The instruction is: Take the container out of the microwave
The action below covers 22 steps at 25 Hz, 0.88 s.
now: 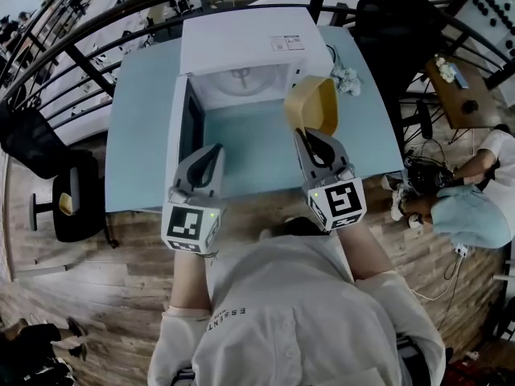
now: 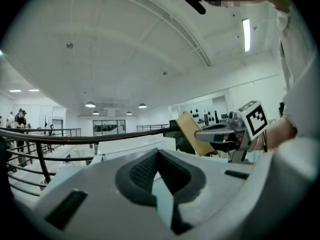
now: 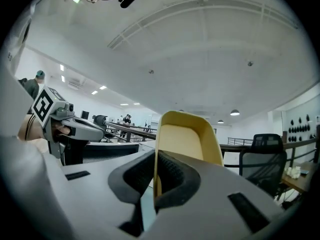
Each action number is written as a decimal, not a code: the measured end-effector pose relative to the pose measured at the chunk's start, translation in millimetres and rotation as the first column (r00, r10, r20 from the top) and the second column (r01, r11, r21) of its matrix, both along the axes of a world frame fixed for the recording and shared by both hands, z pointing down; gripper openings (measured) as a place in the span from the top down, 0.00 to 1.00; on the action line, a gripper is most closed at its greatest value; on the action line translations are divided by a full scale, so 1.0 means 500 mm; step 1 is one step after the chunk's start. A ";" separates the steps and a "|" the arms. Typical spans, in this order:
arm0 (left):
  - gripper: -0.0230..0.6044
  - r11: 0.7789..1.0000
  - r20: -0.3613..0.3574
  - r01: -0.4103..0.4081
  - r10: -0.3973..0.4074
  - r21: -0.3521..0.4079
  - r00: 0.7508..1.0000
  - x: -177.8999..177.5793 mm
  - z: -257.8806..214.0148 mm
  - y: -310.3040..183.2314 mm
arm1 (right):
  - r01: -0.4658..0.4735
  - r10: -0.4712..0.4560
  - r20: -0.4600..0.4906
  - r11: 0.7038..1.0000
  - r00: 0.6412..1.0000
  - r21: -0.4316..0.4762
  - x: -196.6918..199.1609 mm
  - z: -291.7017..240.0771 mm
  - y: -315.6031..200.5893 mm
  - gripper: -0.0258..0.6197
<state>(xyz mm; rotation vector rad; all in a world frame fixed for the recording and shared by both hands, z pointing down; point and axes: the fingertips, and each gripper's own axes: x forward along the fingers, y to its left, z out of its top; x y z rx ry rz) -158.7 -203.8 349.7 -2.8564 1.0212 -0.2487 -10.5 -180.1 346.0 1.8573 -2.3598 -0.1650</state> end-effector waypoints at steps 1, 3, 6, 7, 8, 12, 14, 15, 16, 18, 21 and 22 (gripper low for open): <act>0.97 1.000 0.001 -0.002 0.002 -0.001 1.000 0.001 0.000 -0.003 | -0.003 0.003 -0.001 1.000 1.000 -0.004 0.001 0.001 -0.003 0.93; 0.97 1.000 0.004 -0.007 0.007 0.000 1.000 0.003 0.001 -0.007 | -0.009 0.009 -0.002 1.000 1.000 -0.013 0.004 0.006 -0.008 0.93; 0.97 1.000 0.003 -0.017 0.017 0.001 1.000 0.006 0.004 -0.008 | -0.010 0.010 0.007 1.000 1.000 -0.020 0.002 0.013 -0.010 0.93; 0.97 1.000 0.004 -0.019 0.019 -0.001 1.000 0.006 0.005 -0.009 | -0.008 0.008 0.013 1.000 1.000 -0.017 0.002 0.012 -0.010 0.93; 0.97 1.000 0.005 -0.019 0.019 -0.004 1.000 0.007 0.006 -0.010 | -0.005 0.006 0.018 1.000 1.000 -0.014 0.001 0.009 -0.010 0.93; 0.97 1.000 0.008 -0.021 0.021 -0.010 1.000 0.015 0.011 -0.016 | 0.006 -0.006 0.024 1.000 1.000 -0.005 0.000 0.002 -0.014 0.93; 0.97 1.000 0.010 -0.027 0.027 -0.010 1.000 0.019 0.014 -0.015 | 0.006 -0.006 0.030 1.000 1.000 -0.003 0.002 0.003 -0.017 0.93; 0.97 1.000 0.011 -0.030 0.030 -0.010 0.999 0.019 0.015 -0.014 | 0.005 -0.005 0.030 1.000 1.000 -0.002 0.003 0.004 -0.018 0.93; 0.97 0.999 0.012 -0.031 0.031 -0.008 0.999 0.019 0.015 -0.013 | 0.004 -0.004 0.028 1.000 1.000 -0.002 0.002 0.006 -0.021 0.93; 0.97 1.000 0.007 -0.027 0.027 -0.006 1.000 0.016 0.014 -0.015 | 0.004 -0.004 0.027 1.000 1.000 -0.005 0.000 0.009 -0.027 0.93; 0.97 1.000 0.002 -0.018 0.018 -0.011 1.000 0.014 0.011 -0.017 | 0.011 -0.011 0.033 1.000 0.999 -0.009 -0.006 0.009 -0.032 0.93; 0.97 1.000 0.001 -0.017 0.017 -0.012 1.000 0.013 0.010 -0.017 | 0.016 -0.015 0.033 1.000 0.999 -0.008 -0.009 0.008 -0.033 0.93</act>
